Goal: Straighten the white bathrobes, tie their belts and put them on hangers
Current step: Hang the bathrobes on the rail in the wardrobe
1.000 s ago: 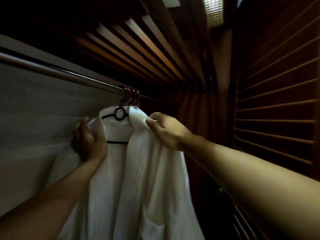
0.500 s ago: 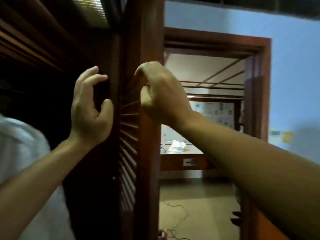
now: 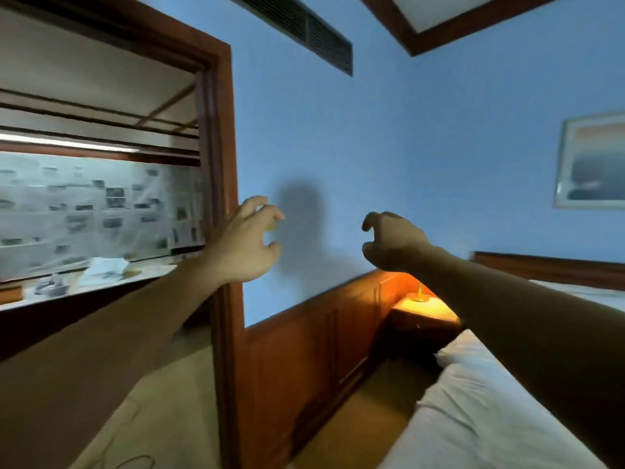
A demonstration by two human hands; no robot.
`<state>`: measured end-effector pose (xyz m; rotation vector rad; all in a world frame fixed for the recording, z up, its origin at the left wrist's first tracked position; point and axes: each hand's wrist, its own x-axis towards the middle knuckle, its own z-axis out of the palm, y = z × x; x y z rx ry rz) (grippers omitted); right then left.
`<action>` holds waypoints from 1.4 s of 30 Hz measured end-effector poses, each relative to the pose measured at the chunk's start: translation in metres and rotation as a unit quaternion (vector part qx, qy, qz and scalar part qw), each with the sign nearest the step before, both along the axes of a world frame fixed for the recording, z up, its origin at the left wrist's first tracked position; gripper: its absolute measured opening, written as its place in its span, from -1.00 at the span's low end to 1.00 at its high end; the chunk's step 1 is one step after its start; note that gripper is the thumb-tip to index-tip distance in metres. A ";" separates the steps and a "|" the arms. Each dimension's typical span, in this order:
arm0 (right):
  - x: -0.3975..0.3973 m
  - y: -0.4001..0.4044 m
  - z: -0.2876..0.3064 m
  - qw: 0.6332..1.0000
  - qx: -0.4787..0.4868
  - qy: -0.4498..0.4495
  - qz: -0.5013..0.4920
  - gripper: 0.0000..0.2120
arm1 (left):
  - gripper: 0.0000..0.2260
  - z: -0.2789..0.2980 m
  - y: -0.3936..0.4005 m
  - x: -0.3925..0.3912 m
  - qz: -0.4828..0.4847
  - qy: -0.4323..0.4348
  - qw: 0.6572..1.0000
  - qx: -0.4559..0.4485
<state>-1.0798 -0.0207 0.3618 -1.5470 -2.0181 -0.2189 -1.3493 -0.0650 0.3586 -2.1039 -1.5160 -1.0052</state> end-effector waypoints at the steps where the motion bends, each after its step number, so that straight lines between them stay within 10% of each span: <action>1: 0.034 0.005 -0.009 0.999 -0.028 0.000 -0.038 -0.55 | -0.52 -0.014 0.028 0.030 -0.024 0.008 0.999 -0.042; 7: 0.206 0.040 -0.065 0.977 -0.103 -0.005 -0.187 -0.57 | -0.49 -0.099 0.155 0.200 -0.131 0.084 0.968 -0.197; 26: 0.511 0.079 -0.189 0.880 -0.186 0.069 -0.431 -0.66 | -0.53 -0.229 0.350 0.585 -0.368 0.185 0.872 -0.265; 42: 0.792 0.224 -0.410 0.838 -0.381 0.070 -0.383 -0.59 | -0.51 -0.440 0.499 0.804 -0.248 0.228 0.824 -0.455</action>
